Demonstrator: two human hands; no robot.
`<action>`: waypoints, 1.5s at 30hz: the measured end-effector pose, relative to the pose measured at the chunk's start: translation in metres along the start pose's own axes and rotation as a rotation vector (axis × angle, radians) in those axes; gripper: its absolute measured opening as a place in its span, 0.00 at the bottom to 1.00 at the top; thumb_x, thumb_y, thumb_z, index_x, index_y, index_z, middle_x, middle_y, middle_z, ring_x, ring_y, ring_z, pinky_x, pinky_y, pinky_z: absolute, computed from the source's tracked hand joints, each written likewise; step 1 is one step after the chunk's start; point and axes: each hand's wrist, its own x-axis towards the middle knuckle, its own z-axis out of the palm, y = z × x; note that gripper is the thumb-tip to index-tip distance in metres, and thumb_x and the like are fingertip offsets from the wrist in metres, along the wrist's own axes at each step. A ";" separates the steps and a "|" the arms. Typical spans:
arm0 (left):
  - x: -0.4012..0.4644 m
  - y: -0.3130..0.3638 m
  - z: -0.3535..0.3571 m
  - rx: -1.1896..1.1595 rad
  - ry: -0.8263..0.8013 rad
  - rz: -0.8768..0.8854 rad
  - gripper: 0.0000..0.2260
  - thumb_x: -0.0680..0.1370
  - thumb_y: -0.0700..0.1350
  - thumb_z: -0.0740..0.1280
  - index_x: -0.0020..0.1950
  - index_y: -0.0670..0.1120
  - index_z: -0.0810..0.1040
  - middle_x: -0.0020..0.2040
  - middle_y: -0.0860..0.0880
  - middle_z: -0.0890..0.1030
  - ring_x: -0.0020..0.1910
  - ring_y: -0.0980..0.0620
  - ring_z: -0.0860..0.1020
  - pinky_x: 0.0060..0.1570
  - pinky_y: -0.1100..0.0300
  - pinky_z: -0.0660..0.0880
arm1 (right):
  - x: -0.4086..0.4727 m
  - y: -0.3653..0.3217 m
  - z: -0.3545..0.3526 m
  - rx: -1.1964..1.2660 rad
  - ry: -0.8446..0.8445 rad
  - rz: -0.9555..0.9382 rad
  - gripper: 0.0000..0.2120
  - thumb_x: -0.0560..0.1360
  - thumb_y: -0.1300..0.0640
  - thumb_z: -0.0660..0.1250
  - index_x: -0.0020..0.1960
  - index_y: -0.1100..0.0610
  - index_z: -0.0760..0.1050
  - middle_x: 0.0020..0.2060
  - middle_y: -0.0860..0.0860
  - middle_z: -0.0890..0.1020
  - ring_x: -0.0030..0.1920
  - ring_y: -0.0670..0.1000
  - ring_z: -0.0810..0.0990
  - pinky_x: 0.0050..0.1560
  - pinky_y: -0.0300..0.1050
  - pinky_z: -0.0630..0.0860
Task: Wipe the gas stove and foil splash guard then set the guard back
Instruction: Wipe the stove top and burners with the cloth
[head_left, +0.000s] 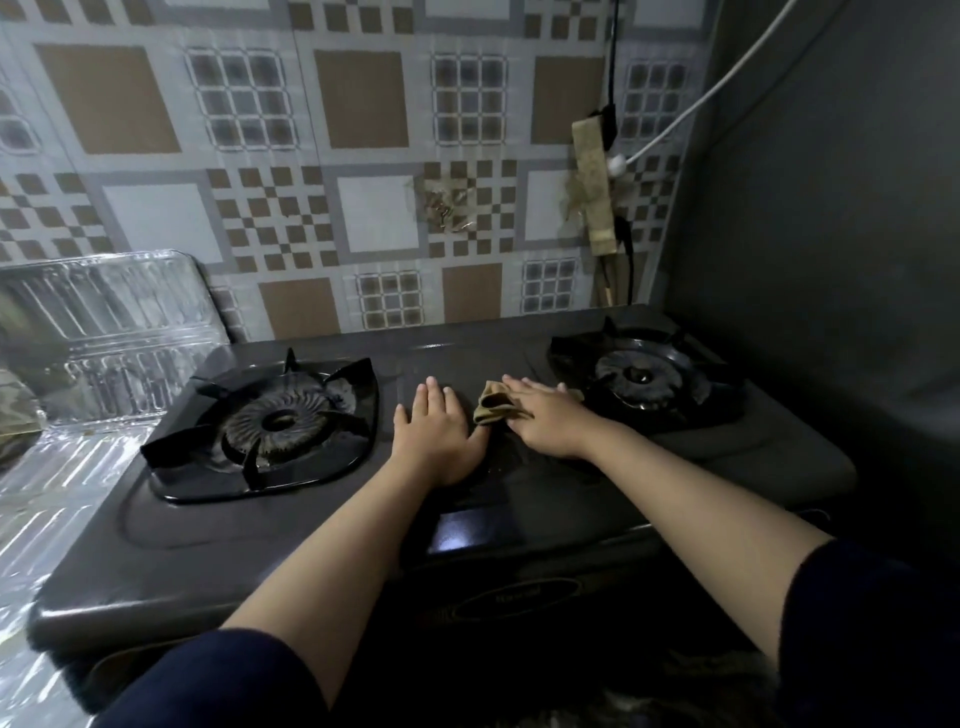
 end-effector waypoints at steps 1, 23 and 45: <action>0.000 0.000 -0.001 -0.001 -0.008 0.004 0.34 0.80 0.60 0.49 0.78 0.40 0.46 0.79 0.40 0.43 0.78 0.45 0.42 0.74 0.43 0.45 | -0.006 0.000 0.002 0.007 0.011 0.005 0.26 0.80 0.53 0.55 0.76 0.48 0.53 0.78 0.45 0.50 0.77 0.50 0.48 0.74 0.55 0.39; 0.002 0.001 -0.001 0.003 -0.041 -0.012 0.32 0.82 0.58 0.48 0.78 0.41 0.45 0.79 0.42 0.41 0.78 0.45 0.42 0.74 0.43 0.44 | -0.092 0.012 0.013 0.050 0.018 -0.098 0.26 0.79 0.56 0.56 0.76 0.47 0.54 0.77 0.43 0.53 0.77 0.45 0.48 0.75 0.51 0.40; -0.001 0.002 -0.001 -0.004 -0.011 -0.022 0.33 0.81 0.59 0.49 0.78 0.41 0.47 0.79 0.42 0.43 0.78 0.46 0.43 0.74 0.44 0.45 | -0.128 0.023 -0.024 -0.220 -0.018 -0.147 0.27 0.68 0.65 0.61 0.66 0.49 0.72 0.54 0.53 0.83 0.54 0.56 0.79 0.49 0.46 0.76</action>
